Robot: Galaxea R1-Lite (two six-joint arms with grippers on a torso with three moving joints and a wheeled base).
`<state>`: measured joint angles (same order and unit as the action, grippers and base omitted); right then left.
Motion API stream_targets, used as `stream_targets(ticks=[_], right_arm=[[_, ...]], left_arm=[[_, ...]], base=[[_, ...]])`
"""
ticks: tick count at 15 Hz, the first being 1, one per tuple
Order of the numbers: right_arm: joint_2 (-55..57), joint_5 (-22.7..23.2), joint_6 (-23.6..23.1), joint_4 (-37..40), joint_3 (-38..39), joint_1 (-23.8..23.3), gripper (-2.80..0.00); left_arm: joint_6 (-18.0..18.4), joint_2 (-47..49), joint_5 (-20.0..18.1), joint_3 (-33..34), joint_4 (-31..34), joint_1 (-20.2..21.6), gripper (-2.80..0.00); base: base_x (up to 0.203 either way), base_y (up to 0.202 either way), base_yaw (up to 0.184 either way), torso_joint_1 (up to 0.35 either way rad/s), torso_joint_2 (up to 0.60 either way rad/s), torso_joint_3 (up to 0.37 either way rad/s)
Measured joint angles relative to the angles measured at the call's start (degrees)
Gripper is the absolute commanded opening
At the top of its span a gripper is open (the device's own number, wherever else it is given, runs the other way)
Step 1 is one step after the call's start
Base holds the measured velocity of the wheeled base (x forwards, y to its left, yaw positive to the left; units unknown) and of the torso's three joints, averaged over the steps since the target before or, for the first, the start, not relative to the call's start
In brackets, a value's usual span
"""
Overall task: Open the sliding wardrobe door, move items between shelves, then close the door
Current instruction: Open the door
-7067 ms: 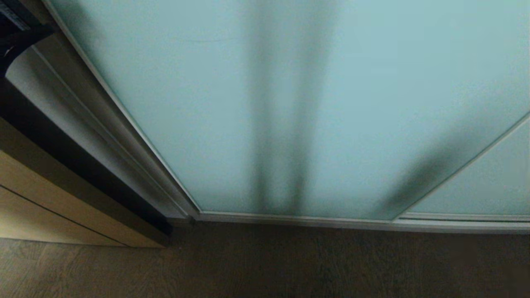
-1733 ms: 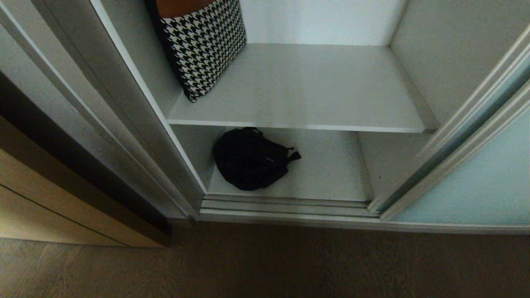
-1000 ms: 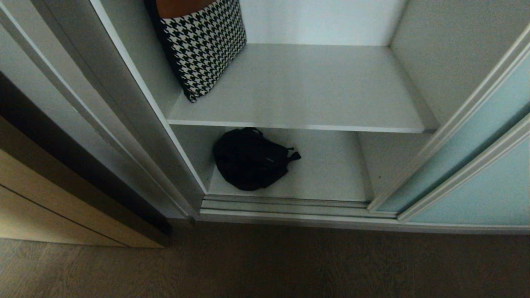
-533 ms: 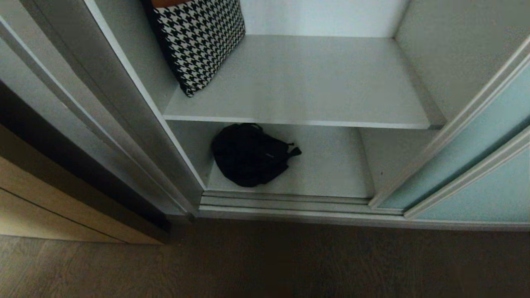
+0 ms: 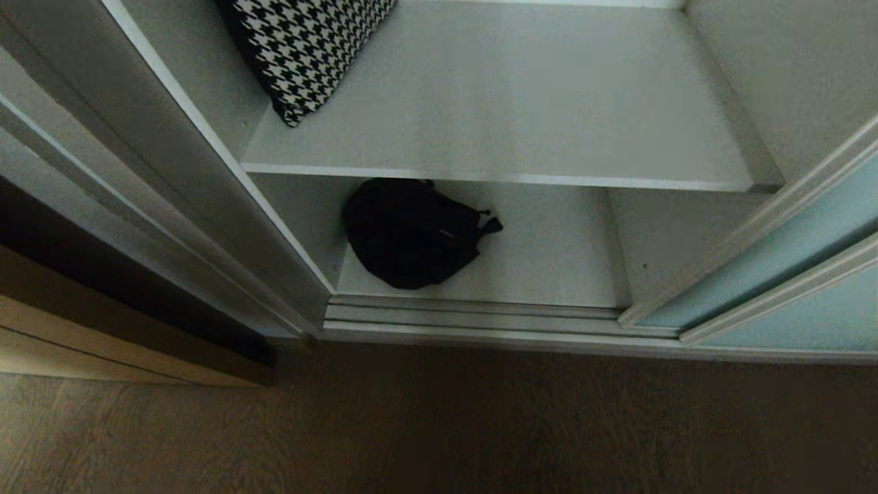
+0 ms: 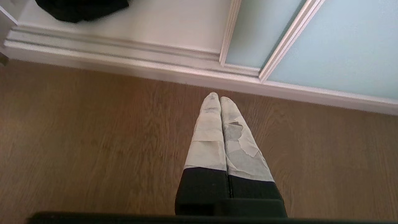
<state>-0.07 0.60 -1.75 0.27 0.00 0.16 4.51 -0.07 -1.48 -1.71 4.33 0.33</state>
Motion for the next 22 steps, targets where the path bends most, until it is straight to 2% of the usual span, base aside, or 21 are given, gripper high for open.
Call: stream_targets(ticks=[22], right_arm=[[0.1,0.0,0.0,0.0,0.0,0.0,-2.80]], left_arm=[[0.0,0.1,0.0,0.1,-0.2,0.0,-2.80]], base=[[0.000,0.000,0.000,0.003,0.00,-0.194]])
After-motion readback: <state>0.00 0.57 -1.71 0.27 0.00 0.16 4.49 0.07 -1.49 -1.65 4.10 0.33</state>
